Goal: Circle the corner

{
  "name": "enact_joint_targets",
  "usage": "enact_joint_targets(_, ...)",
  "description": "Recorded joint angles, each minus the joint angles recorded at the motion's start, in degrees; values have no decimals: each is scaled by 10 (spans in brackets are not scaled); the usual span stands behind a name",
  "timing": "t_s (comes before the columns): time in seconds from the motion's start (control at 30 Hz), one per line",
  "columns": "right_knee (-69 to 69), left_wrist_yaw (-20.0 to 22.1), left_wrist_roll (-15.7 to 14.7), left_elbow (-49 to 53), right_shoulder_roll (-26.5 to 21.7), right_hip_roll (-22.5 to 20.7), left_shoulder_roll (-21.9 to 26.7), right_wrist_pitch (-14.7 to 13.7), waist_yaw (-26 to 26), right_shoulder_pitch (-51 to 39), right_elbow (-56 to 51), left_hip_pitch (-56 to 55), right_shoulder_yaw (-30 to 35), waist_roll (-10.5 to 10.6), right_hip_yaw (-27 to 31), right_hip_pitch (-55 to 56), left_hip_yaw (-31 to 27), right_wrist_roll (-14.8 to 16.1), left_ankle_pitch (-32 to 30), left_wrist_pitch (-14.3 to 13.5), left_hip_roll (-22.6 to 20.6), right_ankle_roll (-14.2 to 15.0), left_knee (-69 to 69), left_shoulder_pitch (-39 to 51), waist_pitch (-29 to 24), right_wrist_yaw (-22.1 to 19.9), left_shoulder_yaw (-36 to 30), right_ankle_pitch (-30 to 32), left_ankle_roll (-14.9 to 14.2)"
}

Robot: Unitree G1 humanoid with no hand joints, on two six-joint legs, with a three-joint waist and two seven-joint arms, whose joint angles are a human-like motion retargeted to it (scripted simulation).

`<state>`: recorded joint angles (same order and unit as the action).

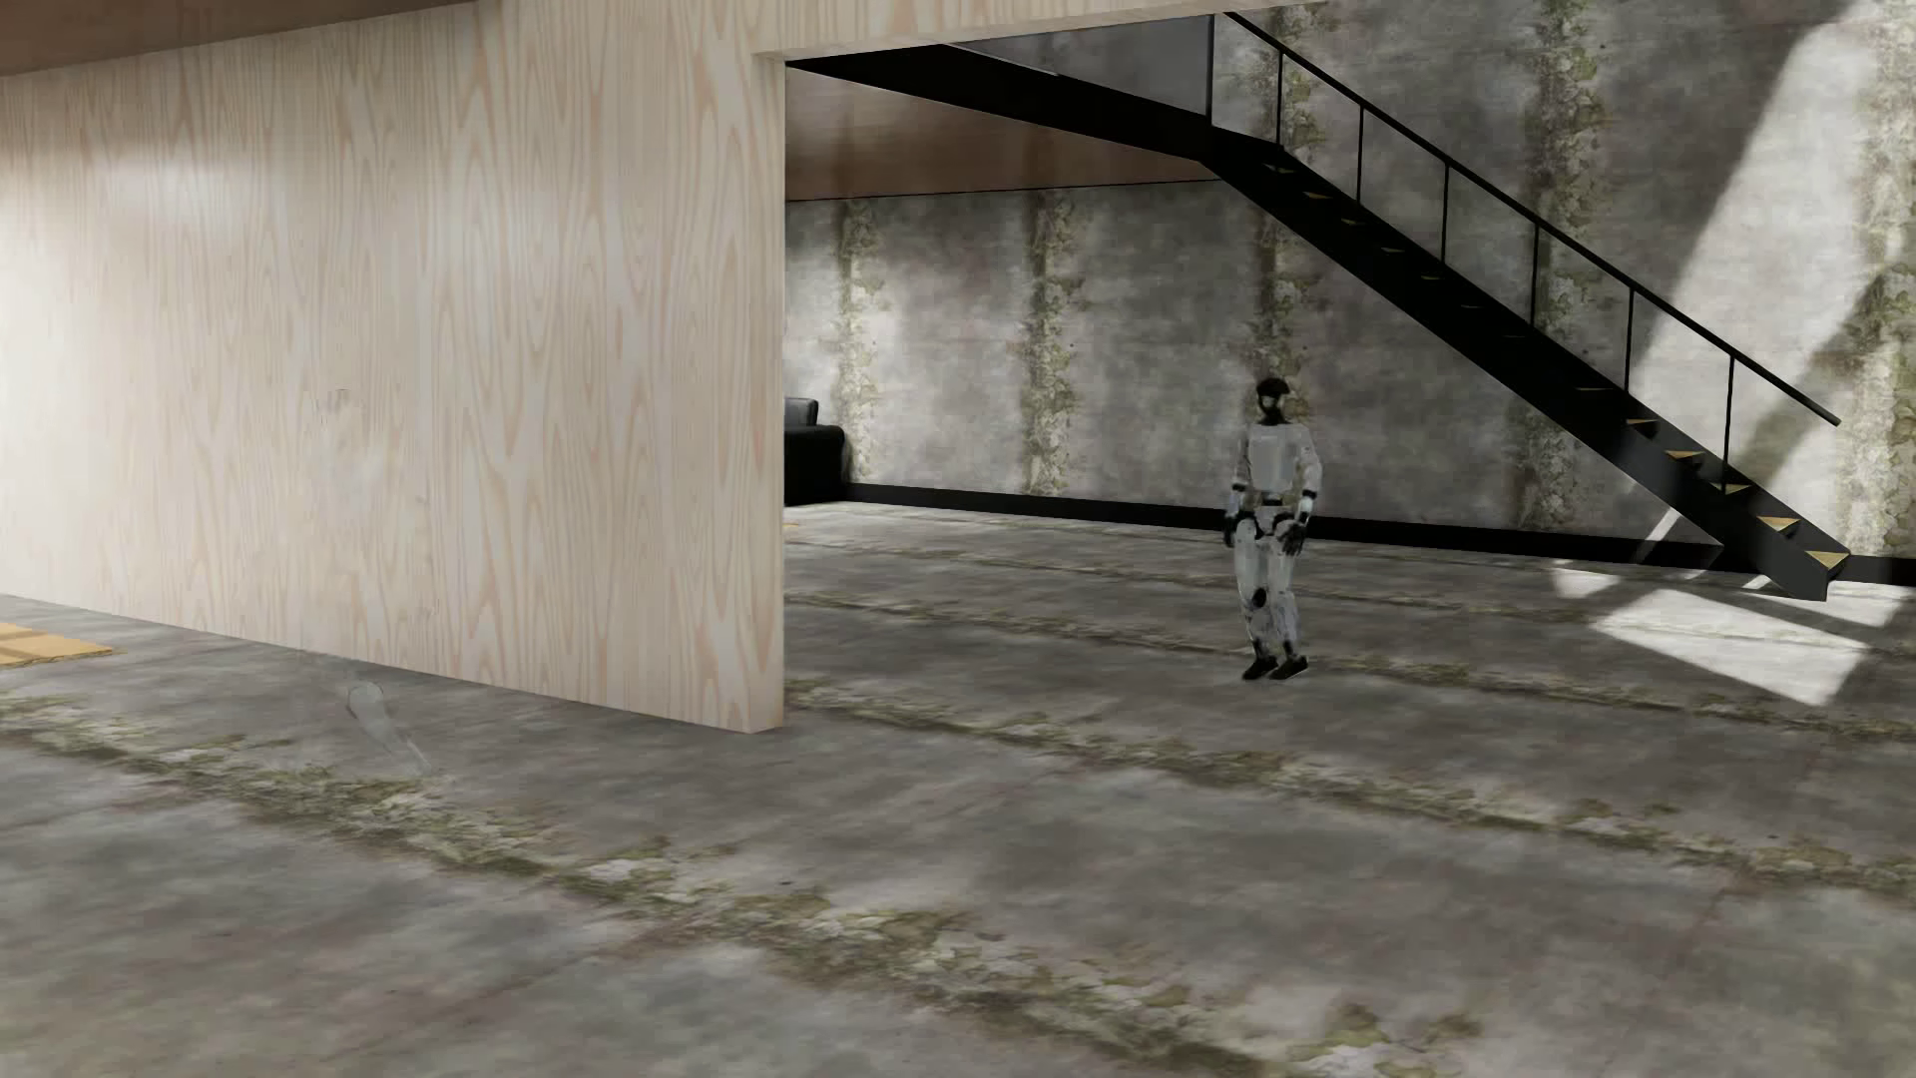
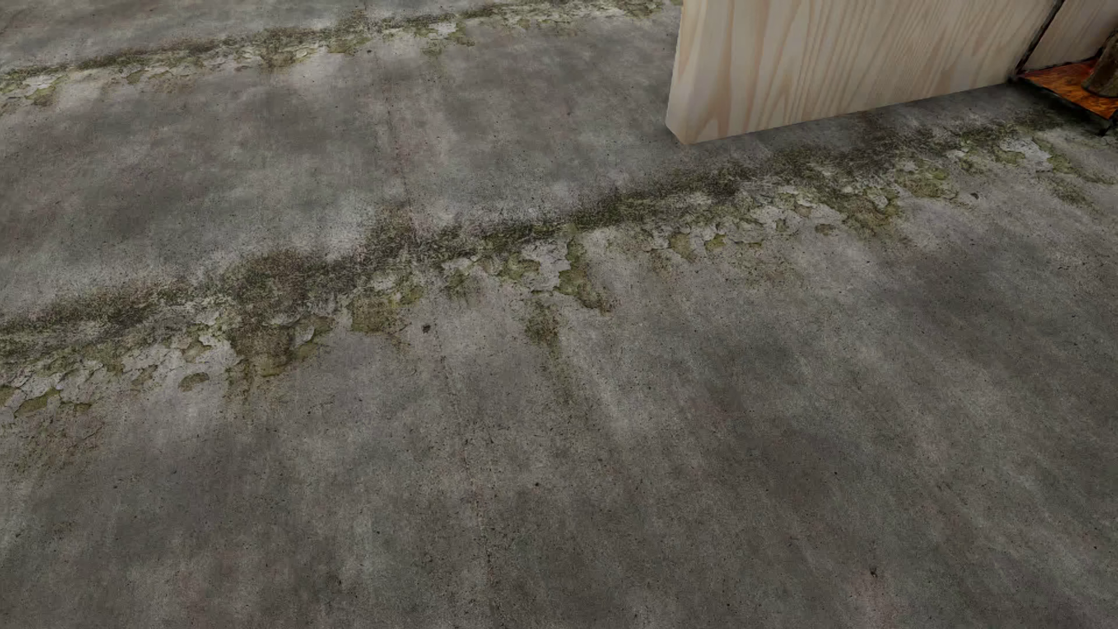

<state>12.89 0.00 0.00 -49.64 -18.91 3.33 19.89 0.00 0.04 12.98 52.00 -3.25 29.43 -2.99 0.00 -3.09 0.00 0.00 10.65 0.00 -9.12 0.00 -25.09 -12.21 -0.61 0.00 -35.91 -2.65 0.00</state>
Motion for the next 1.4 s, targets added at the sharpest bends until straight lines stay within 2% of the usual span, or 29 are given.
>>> enact_joint_targets(0.07, -17, 0, 0, 2, -2, -1, -1, 0, 4, 2, 4, -11, -6, 6, 0, 4, 0, 0, -27, 0, -2, 0, -11, 2, 1, 0, -4, 20, 0)
enact_joint_targets(0.1, 140, 0, 0, 12, -3, -6, 2, 0, 4, 5, 1, -5, 0, 7, 0, 1, 0, 0, -30, 0, -2, 0, -13, -2, -3, 0, -7, -55, 0)
enact_joint_targets(0.13, 146, 0, 0, 14, -5, -11, 2, 0, -11, 9, 6, -11, -4, 10, 0, 11, 0, 0, -33, 0, -4, 0, -20, -3, 2, 0, -11, -130, 0)
enact_joint_targets(0.23, 320, 0, 0, 53, -5, 4, 18, 0, -30, 18, -9, 23, -26, -3, 0, 109, 0, 0, -18, 0, -22, 0, -34, 1, -33, 0, -3, -153, 0)
enact_joint_targets(0.3, 432, 0, 0, 89, -2, 9, 23, 0, -65, 28, -23, 54, -38, -6, 0, 185, 0, 0, 22, 0, -20, 0, -29, 6, -49, 0, 14, -157, 0)
enact_joint_targets(0.37, 416, 0, 0, 83, -11, 3, 4, 0, -115, 42, -20, 81, -37, 17, 0, 245, 0, 0, 64, 0, 6, 0, -11, 29, -48, 0, 27, -147, 0)
enact_joint_targets(0.4, 394, 0, 0, 121, -9, 11, 18, 0, -122, 50, -15, 104, -37, 13, 0, 281, 0, 0, 89, 0, 5, 0, 3, 25, -48, 0, 36, -128, 0)
enact_joint_targets(0.5, 298, 0, 0, 130, -11, 27, 23, 0, -138, 55, 19, 174, -21, 16, 0, 346, 0, 0, 170, 0, 15, 0, 21, 57, -62, 0, 12, -52, 0)
enact_joint_targets(0.6, 247, 0, 0, 126, -12, 35, 22, 0, -161, 54, 44, 230, 7, 16, 0, 386, 0, 0, 183, 0, 24, 0, 26, 81, -60, 0, -12, -56, 0)
enact_joint_targets(0.67, 309, 0, 0, 90, -11, 35, 16, 0, -183, 65, 57, 254, -15, 21, 0, 396, 0, 0, 136, 0, 43, 0, 11, 70, -53, 0, 4, -67, 0)
enact_joint_targets(0.7, 343, 0, 0, 75, -11, 33, 14, 0, -191, 62, 63, 244, -13, 29, 0, 405, 0, 0, 79, 0, 46, 0, -20, 55, -47, 0, -13, -75, 0)
enact_joint_targets(0.73, 375, 0, 0, 45, -12, 16, 9, 0, -188, 59, 75, 235, -3, 41, 0, 387, 0, 0, -6, 0, 64, 0, -74, 49, -48, 0, -25, -93, 0)
enact_joint_targets(0.77, 391, 0, 0, 23, -11, 6, 6, 0, -177, 54, 80, 203, 1, 36, 0, 364, 0, 0, -107, 0, 66, 0, -159, 36, -47, 0, -33, -117, 0)
enact_joint_targets(0.8, 387, 0, 0, -5, -5, -6, 6, 0, -159, 50, 74, 146, -4, 28, 0, 332, 0, 0, -178, 0, 66, 0, -276, 29, -47, 0, -37, -137, 0)
enact_joint_targets(0.83, 383, 0, 0, -3, -8, -15, 12, 0, -146, 46, 55, 84, -4, 27, 0, 292, 0, 0, -192, 0, 69, 0, -403, 18, -57, 0, -46, -155, 0)
enact_joint_targets(0.87, 364, 0, 0, -8, -4, -29, 12, 0, -114, 39, 37, 25, -7, 19, 0, 246, 0, 0, -174, 0, 69, 0, -489, 4, -63, 0, -35, -170, 0)
enact_joint_targets(0.9, 338, 0, 0, -6, -4, -28, 8, 0, -80, 34, 17, -38, -6, 9, 0, 198, 0, 0, -163, 0, 60, 0, -523, -12, -62, 0, -18, -177, 0)
enact_joint_targets(0.97, 258, 0, 0, -19, -7, -28, 13, 0, -17, 21, -27, -142, -27, -8, 0, 92, 0, 0, -182, 0, 45, 0, -427, -18, -73, 0, -39, -166, 0)
enact_joint_targets(1.03, 189, 0, 0, -7, -16, -21, 20, 0, 36, 12, -69, -207, -30, -22, 0, -11, 0, 0, -254, 0, 45, 0, -213, -41, -72, 0, -27, -178, 0)
enact_joint_targets(1.07, 168, 0, 0, -5, -23, -17, 20, 0, 57, 4, -90, -233, -35, -23, 0, -51, 0, 0, -223, 0, 48, 0, -115, -44, -66, 0, -25, -192, 0)
enact_joint_targets(1.13, 155, 0, 0, 2, -34, -9, 25, 0, 85, -16, -110, -269, -36, -27, 0, -120, 0, 0, -10, 0, 56, 0, -20, -54, -60, 0, -26, -221, 0)
enact_joint_targets(1.17, 161, 0, 0, 1, -33, -10, 22, 0, 97, -31, -113, -274, -43, -30, 0, -126, 0, 0, -8, 0, 74, 0, -44, -52, -58, 0, -16, -219, 0)
enact_joint_targets(1.2, 178, 0, 0, -4, -31, 1, 23, 0, 115, -27, -102, -294, -49, -31, 0, -158, 0, 0, -108, 0, 60, 0, -41, -59, -62, 0, -22, -207, 0)
enact_joint_targets(1.23, 214, 0, 0, -9, -27, 13, 19, 0, 128, -21, -94, -317, -64, -37, 0, -149, 0, 0, -221, 0, 60, 0, -91, -56, -55, 0, -21, -159, 0)
enact_joint_targets(1.27, 275, 0, 0, -24, -14, 37, 18, 0, 116, -14, -72, -319, -67, -57, 0, -137, 0, 0, -273, 0, 37, 0, -136, -57, -48, 0, -22, -70, 0)
enact_joint_targets(1.3, 373, 0, 0, -35, -12, 39, 16, 0, 92, -2, -50, -297, -61, -58, 0, -105, 0, 0, -270, 0, 16, 0, -163, -51, -43, 0, -37, 22, 0)
enact_joint_targets(1.33, 491, 0, 0, -38, -15, 50, 13, 0, 71, 6, -38, -269, -42, -58, 0, -41, 0, 0, -254, 0, -10, 0, -172, -44, -38, 0, -38, 64, 0)
enact_joint_targets(1.37, 597, 0, 0, -46, -12, 65, 3, 0, 50, 24, -44, -227, -51, -64, 0, 24, 0, 0, -216, 0, -31, 0, -163, -39, -35, 0, -1, 15, 0)
enact_joint_targets(1.4, 642, 0, 0, -38, -13, 56, 6, 0, 21, 28, -35, -154, -41, -54, 0, 69, 0, 0, -171, 0, -34, 0, -133, -30, -44, 0, 2, -64, 0)
